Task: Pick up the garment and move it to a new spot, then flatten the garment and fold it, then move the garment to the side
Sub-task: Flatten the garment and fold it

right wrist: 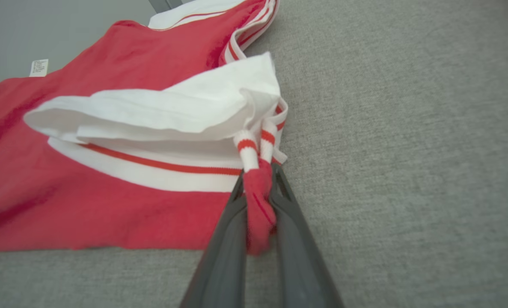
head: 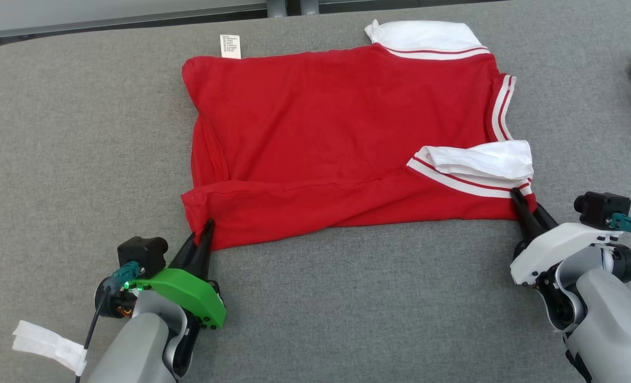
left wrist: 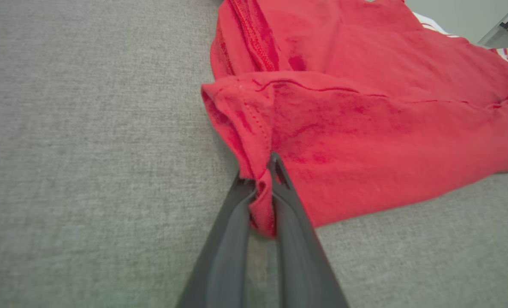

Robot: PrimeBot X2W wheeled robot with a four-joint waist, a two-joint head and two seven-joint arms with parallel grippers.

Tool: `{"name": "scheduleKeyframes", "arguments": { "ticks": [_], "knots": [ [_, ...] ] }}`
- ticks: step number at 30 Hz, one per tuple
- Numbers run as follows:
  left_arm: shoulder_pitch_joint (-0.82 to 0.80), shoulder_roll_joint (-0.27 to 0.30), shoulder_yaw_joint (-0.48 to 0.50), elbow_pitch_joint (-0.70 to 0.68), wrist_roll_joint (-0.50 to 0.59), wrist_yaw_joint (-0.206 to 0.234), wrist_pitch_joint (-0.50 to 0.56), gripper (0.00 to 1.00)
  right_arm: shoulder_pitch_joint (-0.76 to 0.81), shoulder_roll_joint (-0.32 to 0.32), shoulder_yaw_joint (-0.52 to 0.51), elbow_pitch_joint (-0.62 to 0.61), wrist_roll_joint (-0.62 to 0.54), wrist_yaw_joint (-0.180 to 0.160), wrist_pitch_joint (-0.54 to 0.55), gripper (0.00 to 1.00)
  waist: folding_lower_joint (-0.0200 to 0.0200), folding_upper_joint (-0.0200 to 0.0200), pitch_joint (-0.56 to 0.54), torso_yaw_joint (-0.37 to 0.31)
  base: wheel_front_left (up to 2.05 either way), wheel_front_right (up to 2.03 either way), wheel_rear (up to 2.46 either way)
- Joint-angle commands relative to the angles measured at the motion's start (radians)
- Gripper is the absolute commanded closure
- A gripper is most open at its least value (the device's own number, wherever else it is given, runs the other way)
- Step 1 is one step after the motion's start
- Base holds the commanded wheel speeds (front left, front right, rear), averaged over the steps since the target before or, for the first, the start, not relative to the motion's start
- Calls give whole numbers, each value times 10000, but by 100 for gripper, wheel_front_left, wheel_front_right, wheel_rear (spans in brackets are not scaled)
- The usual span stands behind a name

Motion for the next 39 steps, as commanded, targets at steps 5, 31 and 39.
{"name": "scheduleKeyframes", "arguments": {
  "ticks": [5,31,39],
  "knots": [
    [349,212,384,-660,-253,-32,16,100,279,-162,221,3,278,1,-429,100,0,-1,-525,121,0,0,0],
    [3060,316,719,-3144,52,674,-1,0,4292,166,-2055,-4121,-48,2,615,0,0,-1,-1287,125,0,0,0],
    [2693,8,1821,-4409,988,746,5,0,3688,831,-2477,-5256,-1215,2,-135,0,0,-1,-1481,8,0,0,0]
  ]
}}
